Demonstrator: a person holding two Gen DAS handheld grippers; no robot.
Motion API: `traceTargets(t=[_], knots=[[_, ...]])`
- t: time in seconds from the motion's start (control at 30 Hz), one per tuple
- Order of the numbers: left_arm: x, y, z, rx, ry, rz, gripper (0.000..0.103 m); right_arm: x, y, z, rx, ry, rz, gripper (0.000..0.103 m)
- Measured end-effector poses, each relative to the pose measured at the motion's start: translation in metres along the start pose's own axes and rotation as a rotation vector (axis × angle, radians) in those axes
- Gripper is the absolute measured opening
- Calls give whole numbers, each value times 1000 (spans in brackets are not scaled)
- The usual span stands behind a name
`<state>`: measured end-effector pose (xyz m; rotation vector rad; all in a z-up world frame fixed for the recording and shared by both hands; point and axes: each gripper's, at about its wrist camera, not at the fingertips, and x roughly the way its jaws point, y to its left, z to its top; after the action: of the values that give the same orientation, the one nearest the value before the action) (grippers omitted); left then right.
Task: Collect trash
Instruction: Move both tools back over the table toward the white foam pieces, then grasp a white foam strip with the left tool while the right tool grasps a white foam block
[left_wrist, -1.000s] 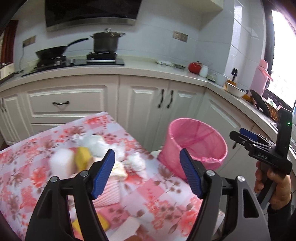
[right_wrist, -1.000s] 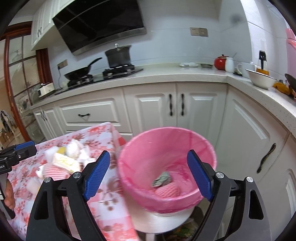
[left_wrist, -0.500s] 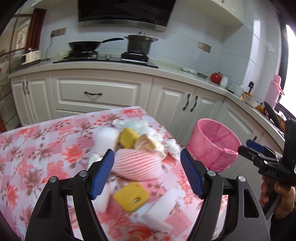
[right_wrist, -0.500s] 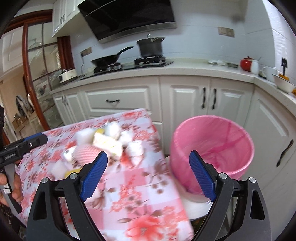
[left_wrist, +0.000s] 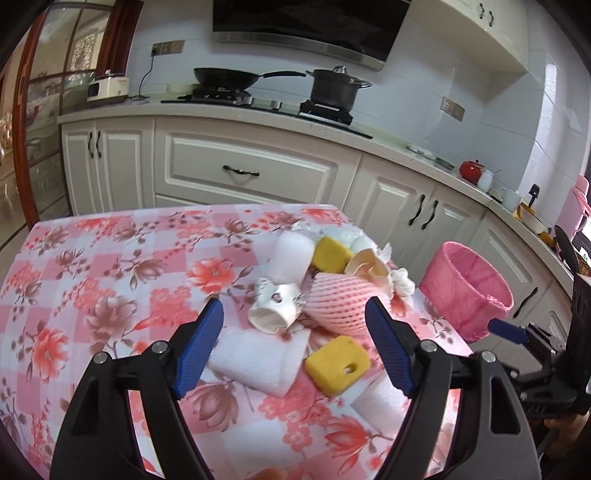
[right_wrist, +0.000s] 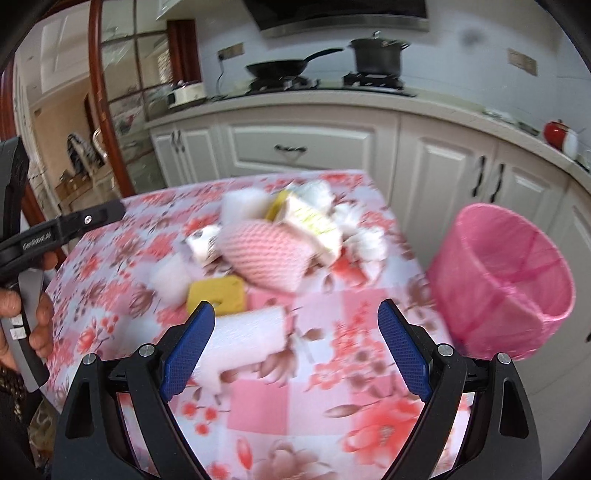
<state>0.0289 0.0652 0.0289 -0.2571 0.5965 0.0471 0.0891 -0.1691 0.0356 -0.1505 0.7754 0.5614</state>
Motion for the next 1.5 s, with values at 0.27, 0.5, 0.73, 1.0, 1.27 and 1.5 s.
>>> traceTargets(t=[0.27,0.5,0.73,1.0,1.27,1.5], knots=[[4,11,-4,-29,11,-3,76,24,21,-10,-50,79,39,84],[8,9,-6,-28,23,-4,76,49,34,-18,-81,150,65,84],[10,10,-8,-32,33,-3,76,69,40,-22,-104,189,59,84],[16,11,-13,-28,55,-9,75,85,33,-26,-80,213,25,84],[26,13,-19,-28,89,-13,64,89,18,-25,-42,206,18,78],[42,8,-29,-5,137,-7,56,85,3,-21,-8,178,1,77]])
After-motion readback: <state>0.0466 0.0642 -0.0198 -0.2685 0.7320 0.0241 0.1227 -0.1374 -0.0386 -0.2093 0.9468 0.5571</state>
